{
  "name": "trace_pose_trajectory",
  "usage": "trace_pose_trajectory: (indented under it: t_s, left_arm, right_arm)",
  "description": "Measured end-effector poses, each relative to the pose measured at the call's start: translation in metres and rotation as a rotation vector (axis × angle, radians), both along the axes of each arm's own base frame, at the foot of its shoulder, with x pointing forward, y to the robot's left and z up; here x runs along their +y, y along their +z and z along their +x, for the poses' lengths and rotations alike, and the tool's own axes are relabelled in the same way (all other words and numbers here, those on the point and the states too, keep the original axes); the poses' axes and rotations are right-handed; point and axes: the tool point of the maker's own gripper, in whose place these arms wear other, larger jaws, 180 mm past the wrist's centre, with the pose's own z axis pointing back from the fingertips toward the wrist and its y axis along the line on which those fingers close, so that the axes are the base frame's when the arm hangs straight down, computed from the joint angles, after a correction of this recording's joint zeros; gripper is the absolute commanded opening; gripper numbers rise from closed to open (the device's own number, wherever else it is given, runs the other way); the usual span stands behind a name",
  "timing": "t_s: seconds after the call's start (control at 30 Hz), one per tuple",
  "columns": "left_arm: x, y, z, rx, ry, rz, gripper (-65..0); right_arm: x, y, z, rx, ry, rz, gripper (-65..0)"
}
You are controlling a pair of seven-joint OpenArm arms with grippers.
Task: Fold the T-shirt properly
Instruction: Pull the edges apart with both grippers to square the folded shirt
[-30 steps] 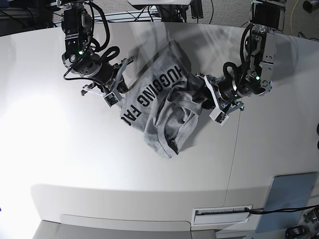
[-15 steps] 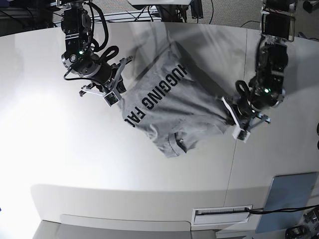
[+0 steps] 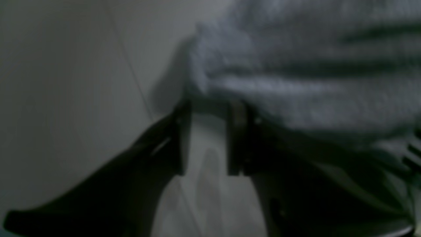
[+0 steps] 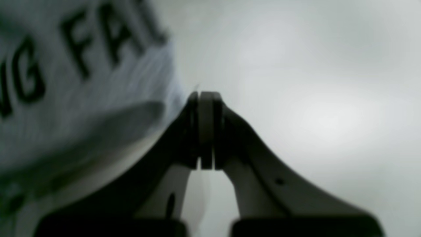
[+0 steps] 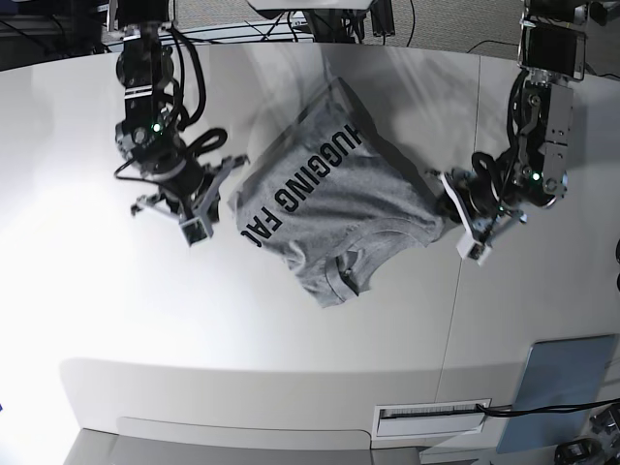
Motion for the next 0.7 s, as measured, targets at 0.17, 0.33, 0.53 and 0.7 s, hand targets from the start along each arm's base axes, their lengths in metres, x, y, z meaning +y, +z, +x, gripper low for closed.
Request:
trace_pose_trajectory:
  t_s: [0.17, 0.33, 0.53, 0.7]
  left_arm:
    - [-0.019, -0.023, -0.035, 0.058, -0.024, -0.073, -57.7]
    - [-0.046, -0.032, -0.051, 0.071, -0.01, -0.161, -57.7]
    - [-0.064, -0.035, -0.053, 0.069, 0.004, -0.206, -57.7]
    - [-0.057, -0.039, -0.051, 0.055, 0.003, -0.154, -57.7]
  right_arm:
    - [-0.005, -0.002, 0.032, -0.016, -0.016, 0.007, -65.0]
    - [-0.011, -0.026, 0.057, 0.063, -0.022, 0.032, -65.0]
    - [0.013, -0.05, 0.043, 0.183, 0.112, 0.026, -65.0]
    - [0.032, -0.065, 0.025, 0.252, 0.183, -0.016, -65.0]
